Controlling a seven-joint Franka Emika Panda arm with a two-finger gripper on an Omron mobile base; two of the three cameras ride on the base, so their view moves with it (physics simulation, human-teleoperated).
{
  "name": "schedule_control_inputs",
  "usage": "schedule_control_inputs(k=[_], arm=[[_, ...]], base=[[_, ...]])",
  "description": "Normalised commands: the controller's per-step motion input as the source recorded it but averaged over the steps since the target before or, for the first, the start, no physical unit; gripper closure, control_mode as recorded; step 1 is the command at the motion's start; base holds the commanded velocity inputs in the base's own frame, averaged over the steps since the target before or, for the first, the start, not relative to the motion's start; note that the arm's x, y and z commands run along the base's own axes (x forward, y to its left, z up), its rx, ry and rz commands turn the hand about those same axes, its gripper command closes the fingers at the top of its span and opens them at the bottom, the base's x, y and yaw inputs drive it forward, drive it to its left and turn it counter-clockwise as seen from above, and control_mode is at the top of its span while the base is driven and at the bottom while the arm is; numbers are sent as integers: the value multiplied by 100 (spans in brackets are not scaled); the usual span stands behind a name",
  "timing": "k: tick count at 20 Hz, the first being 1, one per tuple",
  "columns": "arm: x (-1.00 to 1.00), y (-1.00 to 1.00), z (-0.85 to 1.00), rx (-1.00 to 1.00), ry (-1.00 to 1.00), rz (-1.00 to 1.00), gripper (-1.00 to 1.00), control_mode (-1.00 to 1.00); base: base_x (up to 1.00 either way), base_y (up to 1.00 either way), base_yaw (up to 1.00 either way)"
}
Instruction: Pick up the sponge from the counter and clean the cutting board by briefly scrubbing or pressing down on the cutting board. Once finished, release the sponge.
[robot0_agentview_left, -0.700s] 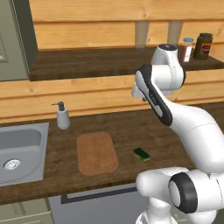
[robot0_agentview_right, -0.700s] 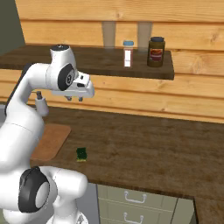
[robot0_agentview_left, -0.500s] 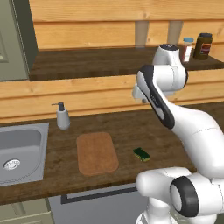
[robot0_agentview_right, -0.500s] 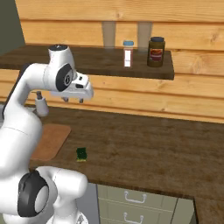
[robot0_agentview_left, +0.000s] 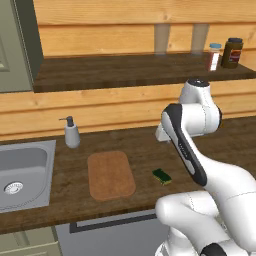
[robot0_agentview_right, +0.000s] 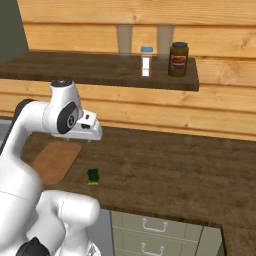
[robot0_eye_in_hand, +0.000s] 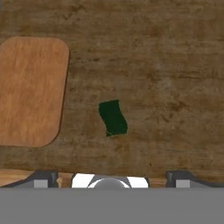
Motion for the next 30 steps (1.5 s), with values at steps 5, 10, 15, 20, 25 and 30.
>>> schedule_control_inputs(k=[5, 10, 15, 20, 25, 30], arm=[[12, 0, -98, 0, 1, 2, -100, -100], [27, 0, -51, -1, 13, 4, -100, -100], [25, 0, -59, 0, 2, 9, -100, -100], [19, 0, -39, 0, 3, 12, -100, -100], [23, 0, -33, -1, 3, 6, -100, -100], [17, 0, -40, 0, 4, 0, -100, -100]], base=[[0, 0, 0], [0, 0, 0], [0, 0, 0], [0, 0, 0], [0, 0, 0], [0, 0, 0]])
